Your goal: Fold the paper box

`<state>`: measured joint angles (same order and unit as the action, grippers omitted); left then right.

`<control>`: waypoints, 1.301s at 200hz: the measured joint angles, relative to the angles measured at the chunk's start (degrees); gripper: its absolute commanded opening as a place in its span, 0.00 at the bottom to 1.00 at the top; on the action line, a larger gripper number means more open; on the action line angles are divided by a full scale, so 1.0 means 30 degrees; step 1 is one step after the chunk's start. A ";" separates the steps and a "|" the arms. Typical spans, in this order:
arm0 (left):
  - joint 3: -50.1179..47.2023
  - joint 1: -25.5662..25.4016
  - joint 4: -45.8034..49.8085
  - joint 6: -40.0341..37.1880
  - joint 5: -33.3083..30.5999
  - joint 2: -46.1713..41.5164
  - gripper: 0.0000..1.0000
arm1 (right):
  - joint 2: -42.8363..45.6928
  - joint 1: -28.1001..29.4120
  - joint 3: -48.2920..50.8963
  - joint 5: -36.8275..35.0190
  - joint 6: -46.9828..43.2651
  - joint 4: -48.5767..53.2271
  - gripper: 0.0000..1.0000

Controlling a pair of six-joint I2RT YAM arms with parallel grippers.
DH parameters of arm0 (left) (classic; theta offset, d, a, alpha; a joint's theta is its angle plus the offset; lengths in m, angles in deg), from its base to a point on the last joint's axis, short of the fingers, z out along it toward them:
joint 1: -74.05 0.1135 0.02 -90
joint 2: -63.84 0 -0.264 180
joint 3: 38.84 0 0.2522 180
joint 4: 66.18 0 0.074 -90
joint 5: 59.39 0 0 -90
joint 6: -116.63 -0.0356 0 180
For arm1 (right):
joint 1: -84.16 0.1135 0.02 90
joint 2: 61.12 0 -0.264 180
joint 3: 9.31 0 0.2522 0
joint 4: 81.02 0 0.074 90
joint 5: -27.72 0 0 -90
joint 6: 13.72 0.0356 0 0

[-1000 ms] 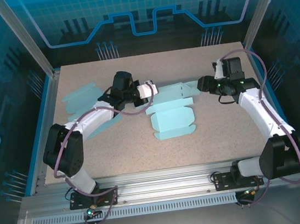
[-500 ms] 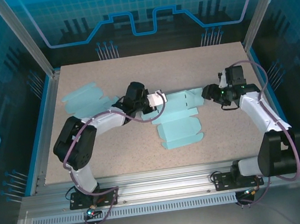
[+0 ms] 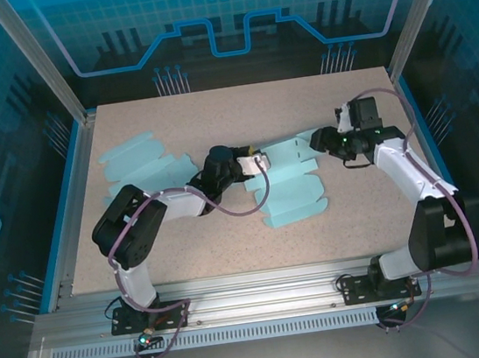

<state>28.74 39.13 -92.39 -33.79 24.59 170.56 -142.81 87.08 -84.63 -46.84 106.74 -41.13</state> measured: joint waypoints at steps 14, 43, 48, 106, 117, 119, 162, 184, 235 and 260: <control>0.0000 -0.0080 -0.0831 -0.0503 -0.0226 0.0248 0.00 | -0.0423 0.0109 -0.0714 0.0000 -0.0007 0.0007 0.59; 0.0000 -0.0270 -0.1683 -0.1392 -0.0576 0.0758 0.00 | -0.1545 0.0270 -0.2404 0.0022 -0.0233 0.0146 0.67; 0.0000 -0.0299 -0.1807 -0.1530 -0.0634 0.0816 0.00 | -0.1778 0.0299 -0.2674 0.0022 -0.0270 0.0160 0.67; 0.0000 -0.0670 -0.2754 -0.2841 -0.1275 0.1355 0.00 | -0.4481 0.0750 -0.4481 0.0605 -0.0204 0.0503 0.68; 0.0000 -0.0670 -0.2849 -0.2936 -0.1326 0.1421 0.00 | -0.4889 0.0801 -0.4481 0.0823 -0.0117 0.0517 0.68; 0.0000 -0.0670 -0.2871 -0.2951 -0.1362 0.1443 0.00 | -0.4969 0.0809 -0.4481 0.0882 -0.0073 0.0510 0.68; 0.0000 -0.0670 -0.3169 -0.3067 -0.1639 0.1763 0.00 | -0.5712 0.1180 -0.4437 0.1953 0.0576 0.0262 0.59; 0.0000 -0.0670 -0.3322 -0.3067 -0.1734 0.1945 0.00 | -0.5887 0.1552 -0.4371 0.2455 0.0991 -0.0270 0.58; 0.0000 -0.0670 -0.3381 -0.3366 -0.2193 0.2091 0.00 | -0.6579 0.1938 -0.4102 0.2608 0.1632 -0.1042 0.38; 0.0000 -0.0670 -0.3373 -0.3497 -0.2353 0.2135 0.00 | -0.6652 0.1931 -0.3847 0.2754 0.2025 -0.1457 0.27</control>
<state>28.74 37.12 -102.51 -44.28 17.53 176.96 -162.77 92.87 -96.17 -38.57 112.81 -45.50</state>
